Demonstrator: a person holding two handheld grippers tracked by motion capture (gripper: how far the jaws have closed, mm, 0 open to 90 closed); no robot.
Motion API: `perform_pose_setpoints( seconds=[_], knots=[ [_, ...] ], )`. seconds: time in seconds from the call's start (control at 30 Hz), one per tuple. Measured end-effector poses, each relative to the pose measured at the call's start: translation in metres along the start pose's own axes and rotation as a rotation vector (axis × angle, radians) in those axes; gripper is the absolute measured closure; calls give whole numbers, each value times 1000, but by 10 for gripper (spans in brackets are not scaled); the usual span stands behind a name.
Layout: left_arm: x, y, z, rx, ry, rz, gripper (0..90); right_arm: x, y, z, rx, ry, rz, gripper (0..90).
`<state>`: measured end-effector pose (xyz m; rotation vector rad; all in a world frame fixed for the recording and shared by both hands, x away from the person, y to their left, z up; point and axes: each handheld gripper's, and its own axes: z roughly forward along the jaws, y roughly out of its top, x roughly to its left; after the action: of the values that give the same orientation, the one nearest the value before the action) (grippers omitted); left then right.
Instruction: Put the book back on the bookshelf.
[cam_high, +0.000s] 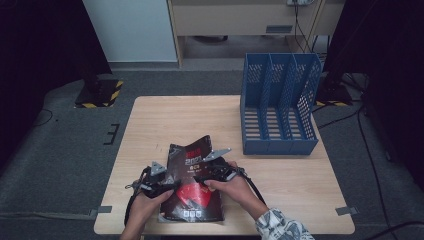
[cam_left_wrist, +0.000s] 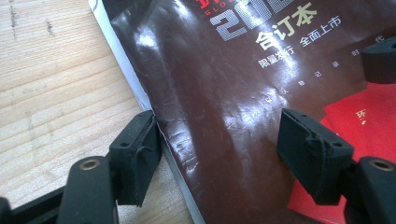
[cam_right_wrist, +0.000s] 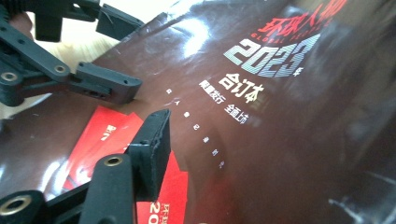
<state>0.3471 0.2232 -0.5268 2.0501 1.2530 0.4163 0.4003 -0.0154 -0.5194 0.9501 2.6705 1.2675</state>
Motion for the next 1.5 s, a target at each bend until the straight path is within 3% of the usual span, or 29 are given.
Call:
perform_pose_setpoints(
  seconds=[0.2, 0.23, 0.27, 0.4, 0.67, 0.8, 1.03, 1.33, 1.5],
  knots=[
    [-2, 1, 1, 5, -2, 0, 286, -4, 0, 2, 14, -44, 12, 654],
    [-2, 1, 1, 5, -2, 0, 288, -4, 0, 2, 14, -44, 12, 654],
    [-1, 2, 1, 7, -6, -3, 290, -7, 1, 1, 0, -61, 15, 708],
    [-1, 4, 3, -6, -6, 4, 315, -12, 4, -2, -25, -61, 24, 786],
    [-1, 8, -2, -54, -8, -4, 382, -20, 10, -6, -19, -102, -5, 802],
    [-4, 8, 1, -29, -34, 3, 444, -27, 11, -10, -21, -106, 4, 802],
    [-3, 5, 4, -13, -34, 3, 519, -26, 14, -11, -25, -99, -1, 802],
    [-3, 4, 4, -20, -34, 10, 522, -28, 15, -9, 27, -67, -7, 731],
    [-2, 4, 5, -21, -38, 2, 519, -29, 16, -8, 36, -80, 0, 794]
  ],
)
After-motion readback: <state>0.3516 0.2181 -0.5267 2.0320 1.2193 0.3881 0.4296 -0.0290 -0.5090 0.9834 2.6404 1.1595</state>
